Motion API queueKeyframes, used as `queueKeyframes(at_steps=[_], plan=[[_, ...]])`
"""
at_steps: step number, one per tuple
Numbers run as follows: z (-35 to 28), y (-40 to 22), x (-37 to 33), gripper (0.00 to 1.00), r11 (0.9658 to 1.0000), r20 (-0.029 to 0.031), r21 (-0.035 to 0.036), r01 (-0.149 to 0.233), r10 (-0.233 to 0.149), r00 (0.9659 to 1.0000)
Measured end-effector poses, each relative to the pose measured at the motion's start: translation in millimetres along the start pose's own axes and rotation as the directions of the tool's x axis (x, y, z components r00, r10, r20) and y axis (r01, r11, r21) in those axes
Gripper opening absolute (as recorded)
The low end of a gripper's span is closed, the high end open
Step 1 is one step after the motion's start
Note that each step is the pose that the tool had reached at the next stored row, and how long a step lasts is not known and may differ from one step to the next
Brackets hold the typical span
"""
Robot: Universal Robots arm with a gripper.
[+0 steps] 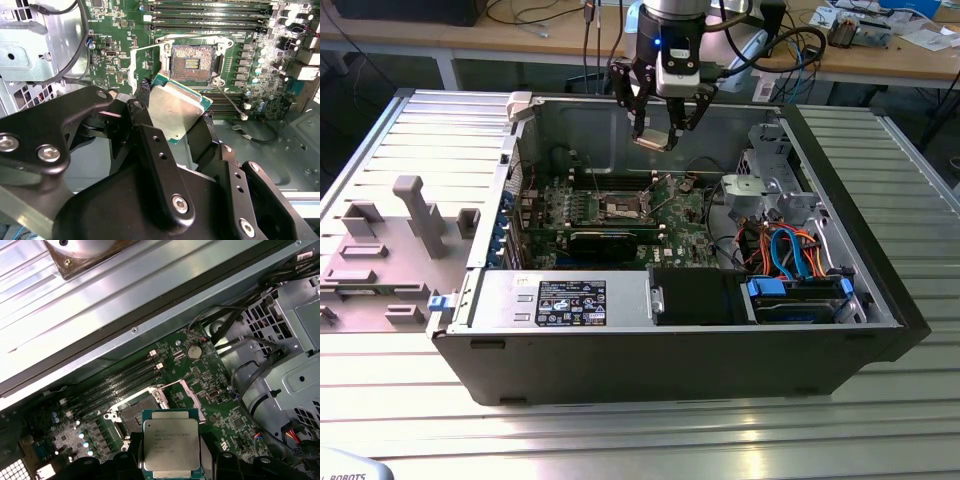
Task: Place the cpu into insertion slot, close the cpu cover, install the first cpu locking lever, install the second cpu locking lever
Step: 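Place the cpu into insertion slot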
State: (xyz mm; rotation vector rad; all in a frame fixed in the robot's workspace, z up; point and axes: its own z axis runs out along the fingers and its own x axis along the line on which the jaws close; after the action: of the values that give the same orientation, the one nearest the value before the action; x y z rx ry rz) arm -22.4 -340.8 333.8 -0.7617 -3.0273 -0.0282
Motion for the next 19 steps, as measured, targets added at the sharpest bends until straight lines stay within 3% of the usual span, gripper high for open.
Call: queueKeyframes(at_steps=[19], plan=[[0.5,0.0,0.0,0.54,0.9999,0.0001,-0.0003,-0.012,0.012,0.9999]])
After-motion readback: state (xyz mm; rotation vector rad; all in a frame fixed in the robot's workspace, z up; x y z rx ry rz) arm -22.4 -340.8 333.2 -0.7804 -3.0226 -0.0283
